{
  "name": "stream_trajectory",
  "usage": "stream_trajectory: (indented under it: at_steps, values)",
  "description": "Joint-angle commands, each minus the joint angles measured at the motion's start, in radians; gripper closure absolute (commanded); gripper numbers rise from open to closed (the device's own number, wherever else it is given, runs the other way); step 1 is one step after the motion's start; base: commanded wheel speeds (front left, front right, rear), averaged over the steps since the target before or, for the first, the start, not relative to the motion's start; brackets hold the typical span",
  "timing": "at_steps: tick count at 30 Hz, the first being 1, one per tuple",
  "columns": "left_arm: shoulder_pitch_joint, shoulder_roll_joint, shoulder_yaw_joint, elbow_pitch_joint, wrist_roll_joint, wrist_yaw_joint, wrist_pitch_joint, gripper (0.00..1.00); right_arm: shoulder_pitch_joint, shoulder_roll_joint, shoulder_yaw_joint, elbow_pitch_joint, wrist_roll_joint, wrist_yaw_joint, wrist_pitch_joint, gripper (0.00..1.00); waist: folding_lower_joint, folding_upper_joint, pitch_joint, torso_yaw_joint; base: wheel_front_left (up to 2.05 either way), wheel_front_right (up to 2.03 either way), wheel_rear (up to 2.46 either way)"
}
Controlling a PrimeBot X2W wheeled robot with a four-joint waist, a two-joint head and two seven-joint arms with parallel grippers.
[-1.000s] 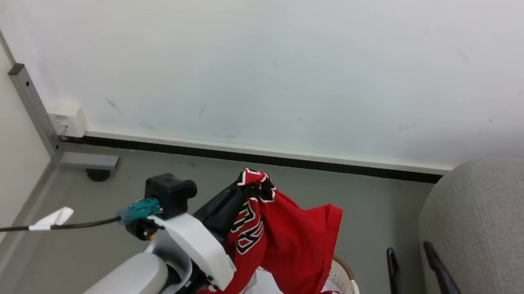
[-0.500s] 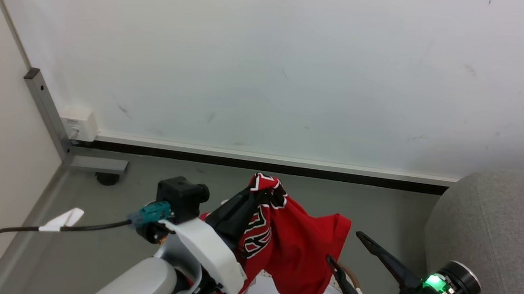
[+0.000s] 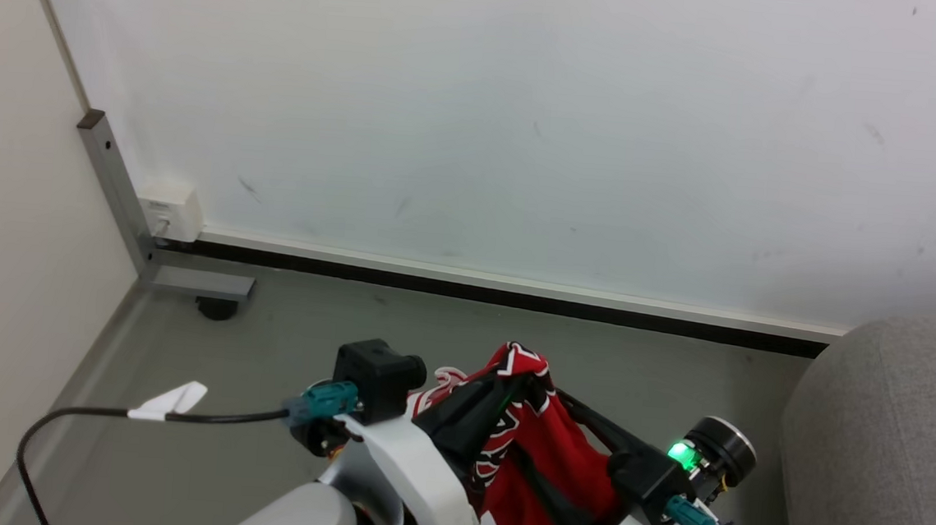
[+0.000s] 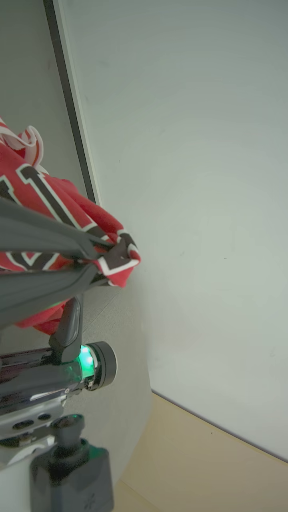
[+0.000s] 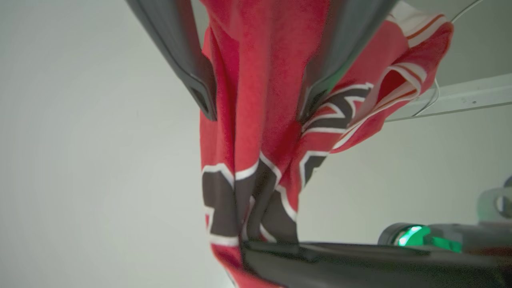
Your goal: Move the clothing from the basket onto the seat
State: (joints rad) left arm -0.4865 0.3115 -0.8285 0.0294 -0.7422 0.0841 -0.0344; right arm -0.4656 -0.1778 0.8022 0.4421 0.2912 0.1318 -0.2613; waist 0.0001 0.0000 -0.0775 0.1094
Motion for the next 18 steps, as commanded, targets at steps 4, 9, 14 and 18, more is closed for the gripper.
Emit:
stream_trajectory:
  at_steps: [4, 9, 14, 18]
  values:
    - [-0.005, -0.012, -0.014, -0.008, 0.010, -0.002, 0.011, 1.00, -0.049, 0.053, 0.016, 0.095, 0.068, -0.002, -0.004, 1.00, -0.0001, 0.0000, 0.006, 0.020, 0.00, 0.00, 0.00]
    - [-0.002, 0.003, -0.011, -0.001, 0.019, 0.010, 0.010, 0.69, -0.058, 0.074, -0.015, 0.072, 0.082, -0.002, -0.004, 1.00, -0.0001, 0.0000, 0.012, 0.030, 0.00, 0.00, 0.00]
    - [0.016, 0.024, -0.003, 0.008, 0.027, 0.026, -0.003, 0.00, -0.039, 0.078, -0.077, 0.032, 0.054, -0.002, -0.005, 1.00, -0.0001, 0.0000, 0.018, 0.034, 0.00, 0.00, 0.00]
    - [0.027, 0.053, -0.008, 0.028, 0.060, 0.040, -0.027, 0.00, -0.020, 0.085, -0.135, -0.009, 0.026, -0.002, -0.005, 1.00, -0.0001, 0.0000, 0.024, 0.030, 0.00, 0.00, 0.00]
